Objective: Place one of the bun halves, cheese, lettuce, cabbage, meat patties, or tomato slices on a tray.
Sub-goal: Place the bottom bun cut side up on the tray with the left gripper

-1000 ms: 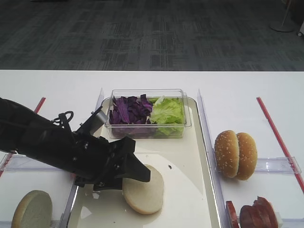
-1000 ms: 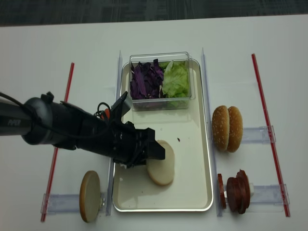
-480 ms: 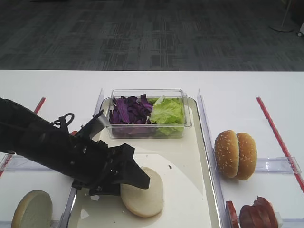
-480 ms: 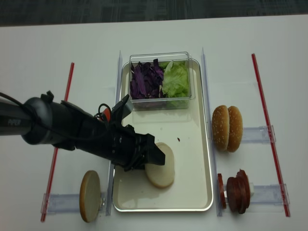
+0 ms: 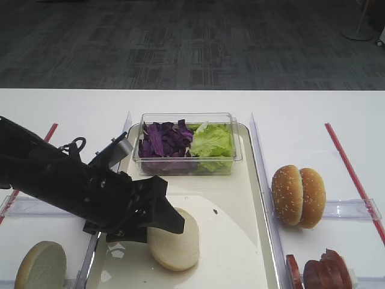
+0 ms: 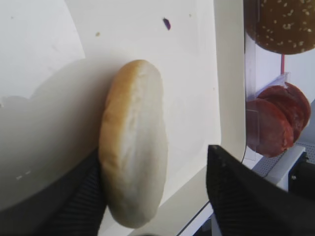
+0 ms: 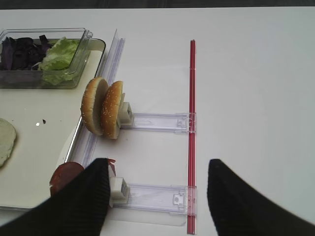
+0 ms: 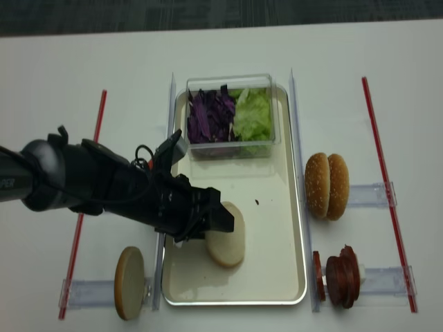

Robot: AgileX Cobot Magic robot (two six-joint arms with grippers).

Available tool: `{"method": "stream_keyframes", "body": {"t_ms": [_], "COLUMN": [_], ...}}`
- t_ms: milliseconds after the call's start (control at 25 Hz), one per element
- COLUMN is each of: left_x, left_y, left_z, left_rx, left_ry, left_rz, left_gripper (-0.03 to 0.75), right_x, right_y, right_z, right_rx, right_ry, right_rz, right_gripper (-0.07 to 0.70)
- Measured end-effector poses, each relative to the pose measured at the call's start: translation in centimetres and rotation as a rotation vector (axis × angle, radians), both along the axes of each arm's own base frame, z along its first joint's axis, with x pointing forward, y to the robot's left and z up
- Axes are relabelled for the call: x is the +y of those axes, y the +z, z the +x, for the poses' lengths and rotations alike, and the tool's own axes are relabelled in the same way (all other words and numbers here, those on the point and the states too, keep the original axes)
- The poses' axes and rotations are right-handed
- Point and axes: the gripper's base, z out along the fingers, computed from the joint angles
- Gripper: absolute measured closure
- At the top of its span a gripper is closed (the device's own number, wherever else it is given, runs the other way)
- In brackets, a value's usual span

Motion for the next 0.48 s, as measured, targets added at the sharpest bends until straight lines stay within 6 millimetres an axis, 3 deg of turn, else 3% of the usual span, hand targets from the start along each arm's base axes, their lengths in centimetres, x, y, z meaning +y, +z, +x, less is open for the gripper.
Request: {"method": "stream_keyframes", "body": {"t_ms": [480], "left_x": [0.30], "left_y": [-0.29], "left_z": [0.09], "left_rx": [-0.004], "left_ry": [0.011], "left_rz": [0.049], "left_gripper": [0.311], "right_x": [0.00], "right_y": [0.00], "right_z": [0.00], "right_rx": [0.000], "right_ry": [0.000], "right_rz": [0.000], "right_gripper": [0.168]}}
